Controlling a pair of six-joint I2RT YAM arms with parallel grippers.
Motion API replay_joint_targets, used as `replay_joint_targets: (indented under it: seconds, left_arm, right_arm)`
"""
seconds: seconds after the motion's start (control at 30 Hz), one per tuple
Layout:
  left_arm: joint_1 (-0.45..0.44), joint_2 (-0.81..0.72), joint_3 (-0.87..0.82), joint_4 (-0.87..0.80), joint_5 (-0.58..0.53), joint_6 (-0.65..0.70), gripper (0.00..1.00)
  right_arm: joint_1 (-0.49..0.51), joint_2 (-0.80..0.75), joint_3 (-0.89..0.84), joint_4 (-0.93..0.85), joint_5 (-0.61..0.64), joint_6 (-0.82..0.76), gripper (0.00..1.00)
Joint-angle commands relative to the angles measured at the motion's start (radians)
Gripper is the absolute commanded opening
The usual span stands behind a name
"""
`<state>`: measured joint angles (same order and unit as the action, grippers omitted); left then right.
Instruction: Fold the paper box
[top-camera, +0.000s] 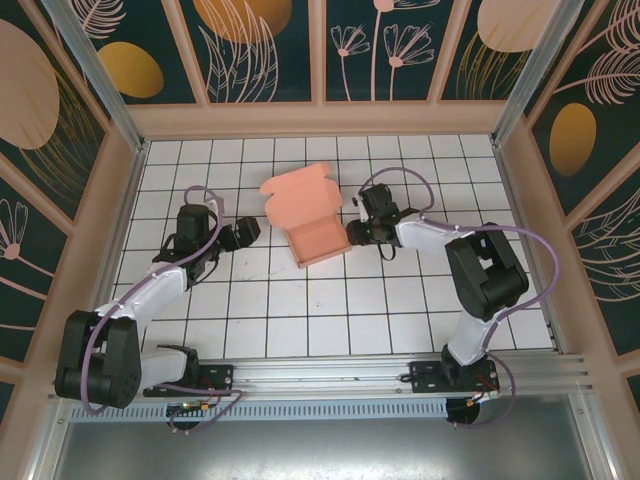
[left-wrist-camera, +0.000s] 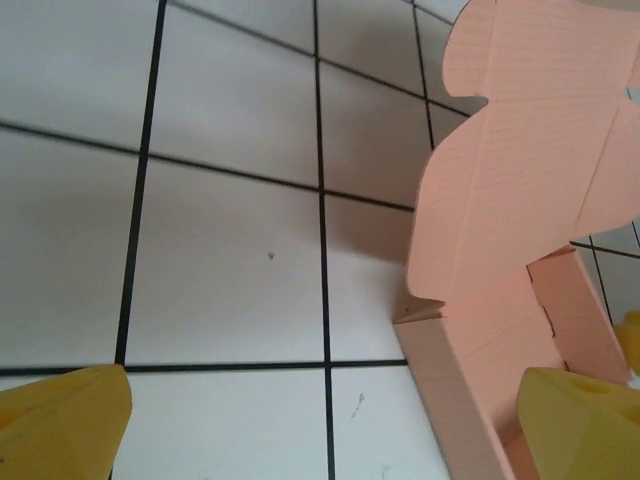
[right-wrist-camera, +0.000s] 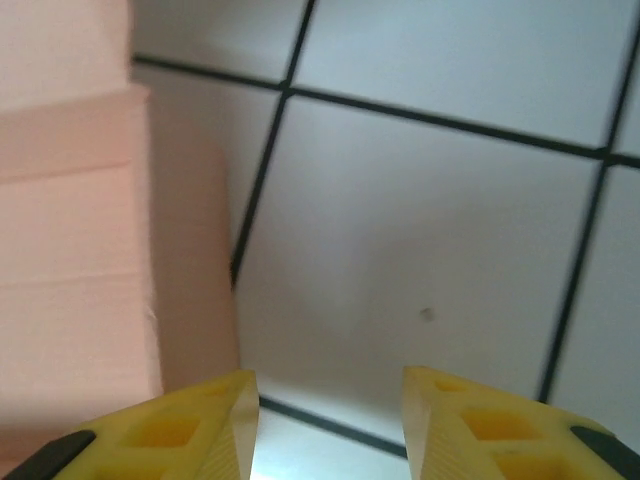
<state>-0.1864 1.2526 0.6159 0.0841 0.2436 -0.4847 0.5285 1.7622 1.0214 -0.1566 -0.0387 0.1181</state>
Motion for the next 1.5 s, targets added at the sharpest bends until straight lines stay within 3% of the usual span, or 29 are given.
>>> replay_joint_targets:
  seconds: [0.0, 0.2, 0.4, 0.47, 0.6, 0.87, 1.0, 1.07, 1.23, 1.47]
  left_arm:
    - [-0.003, 0.035, 0.091, 0.079, 0.02, 0.127, 0.97]
    - [-0.002, 0.218, 0.321, -0.077, 0.061, 0.294, 0.99]
    - [-0.002, 0.354, 0.496, -0.087, 0.108, 0.331, 0.98]
    - [-0.002, 0.367, 0.514, -0.088, 0.145, 0.35, 0.97]
    - [-0.002, 0.337, 0.479, -0.061, 0.158, 0.374, 0.98]
    - [-0.002, 0.251, 0.398, -0.073, 0.125, 0.434, 0.99]
    - [-0.002, 0.218, 0.368, -0.064, 0.122, 0.448, 0.99]
    - [-0.002, 0.208, 0.363, -0.067, 0.119, 0.455, 0.99]
    - [-0.002, 0.18, 0.331, -0.059, 0.14, 0.47, 0.99]
    - [-0.001, 0.148, 0.297, -0.035, 0.146, 0.503, 0.99]
  right_arm:
    - [0.013, -0.046, -0.032, 0.012, 0.018, 0.005, 0.43]
    - [-0.065, -0.162, -0.084, 0.052, -0.026, -0.039, 0.53]
    - [-0.161, -0.244, -0.111, 0.19, -0.294, -0.093, 0.62]
    - [-0.184, -0.219, -0.069, 0.2, -0.383, -0.107, 0.66]
    - [-0.198, -0.086, 0.089, 0.126, -0.444, -0.171, 0.68]
    - [-0.189, 0.202, 0.405, -0.027, -0.519, -0.239, 0.61]
    - [-0.178, 0.308, 0.528, -0.112, -0.565, -0.254, 0.4]
    - [-0.174, 0.332, 0.555, -0.136, -0.585, -0.264, 0.36]
    - [-0.172, 0.319, 0.53, -0.108, -0.586, -0.282, 0.0]
    - [-0.171, 0.169, 0.353, 0.06, -0.526, -0.325, 0.0]
